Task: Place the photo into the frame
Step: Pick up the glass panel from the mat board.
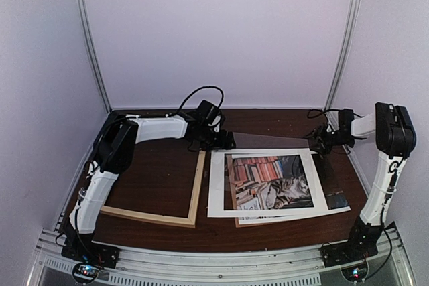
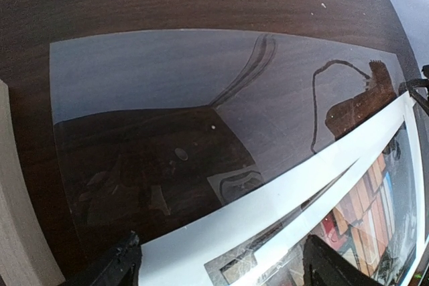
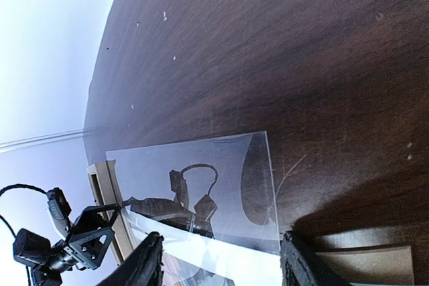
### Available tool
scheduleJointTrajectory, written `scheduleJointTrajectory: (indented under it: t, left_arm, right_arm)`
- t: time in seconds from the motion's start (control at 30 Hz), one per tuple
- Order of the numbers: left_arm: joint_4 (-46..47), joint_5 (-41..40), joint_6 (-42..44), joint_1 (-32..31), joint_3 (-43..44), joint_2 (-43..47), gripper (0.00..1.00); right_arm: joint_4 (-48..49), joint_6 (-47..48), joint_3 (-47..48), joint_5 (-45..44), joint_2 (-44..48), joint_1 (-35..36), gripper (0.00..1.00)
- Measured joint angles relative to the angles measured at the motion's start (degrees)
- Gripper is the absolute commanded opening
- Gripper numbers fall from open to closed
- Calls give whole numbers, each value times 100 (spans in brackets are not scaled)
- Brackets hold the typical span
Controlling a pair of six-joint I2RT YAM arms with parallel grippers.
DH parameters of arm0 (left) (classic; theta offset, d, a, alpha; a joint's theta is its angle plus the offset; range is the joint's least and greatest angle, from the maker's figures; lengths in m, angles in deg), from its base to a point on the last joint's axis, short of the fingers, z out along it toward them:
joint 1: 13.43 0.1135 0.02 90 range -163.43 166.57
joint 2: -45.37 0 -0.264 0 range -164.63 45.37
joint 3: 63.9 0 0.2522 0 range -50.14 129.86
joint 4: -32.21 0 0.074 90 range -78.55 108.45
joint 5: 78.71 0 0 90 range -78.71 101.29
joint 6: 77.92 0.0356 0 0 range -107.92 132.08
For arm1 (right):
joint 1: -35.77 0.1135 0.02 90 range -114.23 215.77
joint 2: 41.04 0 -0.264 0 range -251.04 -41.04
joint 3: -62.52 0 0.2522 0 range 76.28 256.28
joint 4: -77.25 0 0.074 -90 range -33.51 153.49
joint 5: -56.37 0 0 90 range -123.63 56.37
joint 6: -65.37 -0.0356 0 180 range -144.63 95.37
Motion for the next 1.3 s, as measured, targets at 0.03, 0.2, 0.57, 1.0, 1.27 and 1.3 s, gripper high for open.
scheduleJointTrajectory:
  t: [0.03,0.2,0.57,1.0,1.27,1.3]
  left_arm:
    - [13,0,0,0,-13,7,84]
    - [61,4,0,0,-118,66,84]
    - [157,11,0,0,-234,111,84]
    - [249,20,0,-22,-385,190,84]
    - [264,26,0,-22,-402,197,84]
    - [264,26,2,-22,-407,199,84]
  right_arm:
    - [37,-39,-35,17,15,-2,58]
    - [160,-240,-297,208,170,2,57]
    - [238,-372,-503,439,396,2,55]
    - [-87,37,-407,494,476,11,52]
    - [-824,833,122,494,345,55,50]
    - [-916,940,186,494,308,59,49]
